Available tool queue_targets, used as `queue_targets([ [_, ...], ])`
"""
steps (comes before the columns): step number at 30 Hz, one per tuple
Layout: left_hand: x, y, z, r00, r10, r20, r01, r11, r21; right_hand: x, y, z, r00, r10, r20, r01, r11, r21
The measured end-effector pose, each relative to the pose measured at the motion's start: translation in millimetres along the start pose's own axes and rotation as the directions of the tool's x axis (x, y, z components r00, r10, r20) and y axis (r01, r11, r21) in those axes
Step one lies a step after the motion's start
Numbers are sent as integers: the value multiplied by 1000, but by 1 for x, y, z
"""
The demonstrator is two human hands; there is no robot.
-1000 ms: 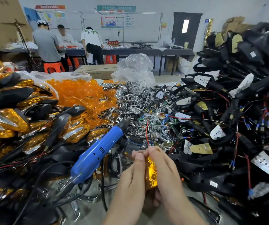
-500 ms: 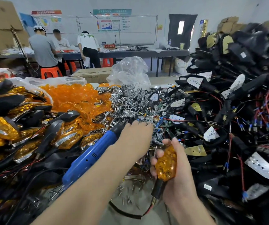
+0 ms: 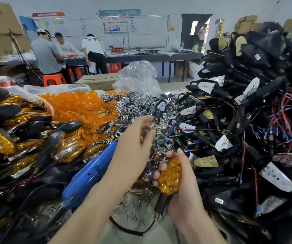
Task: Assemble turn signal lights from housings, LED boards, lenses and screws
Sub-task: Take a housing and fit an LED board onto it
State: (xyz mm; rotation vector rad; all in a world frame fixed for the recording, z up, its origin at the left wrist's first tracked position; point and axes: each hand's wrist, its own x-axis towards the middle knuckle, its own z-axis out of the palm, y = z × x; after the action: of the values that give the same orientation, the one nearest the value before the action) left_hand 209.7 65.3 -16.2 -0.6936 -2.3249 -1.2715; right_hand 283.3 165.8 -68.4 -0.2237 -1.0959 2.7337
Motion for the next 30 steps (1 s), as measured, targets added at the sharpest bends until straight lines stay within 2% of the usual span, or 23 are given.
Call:
queue_targets([
  [2, -23, 2, -15, 993, -113, -22, 99, 936, -339, 1, 1, -1, 1000, 0, 24, 0, 1000, -18],
  [4, -49, -6, -22, 977, -213, -14, 165, 797, -581, 1, 2, 0, 999, -5, 46, 8, 998, -69],
  [6, -68, -18, -22, 953, -303, 20, 224, 657, -720, 1, 4, 1, 998, -10, 54, 18, 990, -143],
  [7, -75, -22, -20, 944, -328, 33, 243, 624, -743, 1, 5, 1, 998, -12, 57, 22, 984, -179],
  [12, -84, -21, -14, 942, -328, 68, 271, 628, -729, -2, 10, 3, 998, 1, 69, 17, 966, -259],
  [15, -84, -18, -15, 940, -339, 50, 278, 671, -688, -3, 8, 5, 996, 11, 91, 15, 960, -279],
  [17, -84, -16, -16, 933, -359, 26, 278, 672, -687, -5, 6, 6, 993, 20, 114, 13, 960, -278],
  [21, -83, -12, -18, 919, -393, 36, 291, 612, -735, -6, 5, 6, 987, 55, 148, -12, 962, -273],
  [24, -83, -13, -22, 923, -382, 50, 311, 662, -682, -6, 4, 5, 985, 80, 155, -33, 958, -285],
  [30, -84, -9, -27, 922, -385, 45, 315, 675, -667, -7, 4, 4, 955, 165, 247, -104, 965, -242],
])
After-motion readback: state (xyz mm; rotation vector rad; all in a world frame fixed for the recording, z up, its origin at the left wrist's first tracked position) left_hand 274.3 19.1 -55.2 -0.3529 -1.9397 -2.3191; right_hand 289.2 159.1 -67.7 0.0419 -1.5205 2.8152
